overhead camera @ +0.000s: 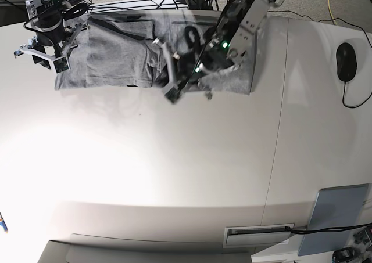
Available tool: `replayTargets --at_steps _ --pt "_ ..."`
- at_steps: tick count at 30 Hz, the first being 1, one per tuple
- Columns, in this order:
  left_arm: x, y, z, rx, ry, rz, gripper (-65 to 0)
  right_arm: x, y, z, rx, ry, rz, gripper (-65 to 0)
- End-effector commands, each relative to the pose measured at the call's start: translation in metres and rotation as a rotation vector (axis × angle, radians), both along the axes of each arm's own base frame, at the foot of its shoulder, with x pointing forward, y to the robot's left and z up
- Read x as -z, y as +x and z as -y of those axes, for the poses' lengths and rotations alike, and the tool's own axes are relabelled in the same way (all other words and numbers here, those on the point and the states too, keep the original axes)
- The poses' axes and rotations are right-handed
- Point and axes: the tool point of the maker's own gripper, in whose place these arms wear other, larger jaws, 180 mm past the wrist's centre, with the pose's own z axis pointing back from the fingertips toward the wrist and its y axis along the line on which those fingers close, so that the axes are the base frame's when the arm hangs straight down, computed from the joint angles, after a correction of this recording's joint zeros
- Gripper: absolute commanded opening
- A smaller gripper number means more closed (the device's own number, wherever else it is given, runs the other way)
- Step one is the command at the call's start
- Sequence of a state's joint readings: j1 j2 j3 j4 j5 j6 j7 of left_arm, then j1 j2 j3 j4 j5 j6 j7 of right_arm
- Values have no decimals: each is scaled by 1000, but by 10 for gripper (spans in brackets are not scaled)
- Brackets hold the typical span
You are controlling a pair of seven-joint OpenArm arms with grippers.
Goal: Fold the T-shirt properly
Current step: 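Grasp the middle of the folded strip with the left gripper and press it down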
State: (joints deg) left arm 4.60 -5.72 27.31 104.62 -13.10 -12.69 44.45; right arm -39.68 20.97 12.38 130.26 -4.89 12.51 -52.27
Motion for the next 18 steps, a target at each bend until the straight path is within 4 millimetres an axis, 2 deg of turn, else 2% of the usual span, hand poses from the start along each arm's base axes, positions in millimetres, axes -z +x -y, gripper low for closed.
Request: replayTargets --at_steps 1,2,6,8,13,15,18 --pt "-15 9 4 3 -26 35 -650 -9 3 4 4 -25 30 -416" --pt "-16 11 4 13 -10 35 -650 -9 2 7 21 -27 25 -416" --pt "-14 7 -2 88 62 36 -423 -15 -3 32 102 -28 28 -415" --pt "-17 4 -6 94 40 29 -353 -14 -8 46 144 42 18 -403" --pt "-26 -2 -9 102 -3 17 -349 -15 -20 72 208 322 41 -305" --pt "-27 -5 -7 107 -17 7 -349 -13 -23 76 213 421 48 -294" --pt "-26 -8 -5 120 -20 4 -349 5 -28 74 223 542 16 -294"
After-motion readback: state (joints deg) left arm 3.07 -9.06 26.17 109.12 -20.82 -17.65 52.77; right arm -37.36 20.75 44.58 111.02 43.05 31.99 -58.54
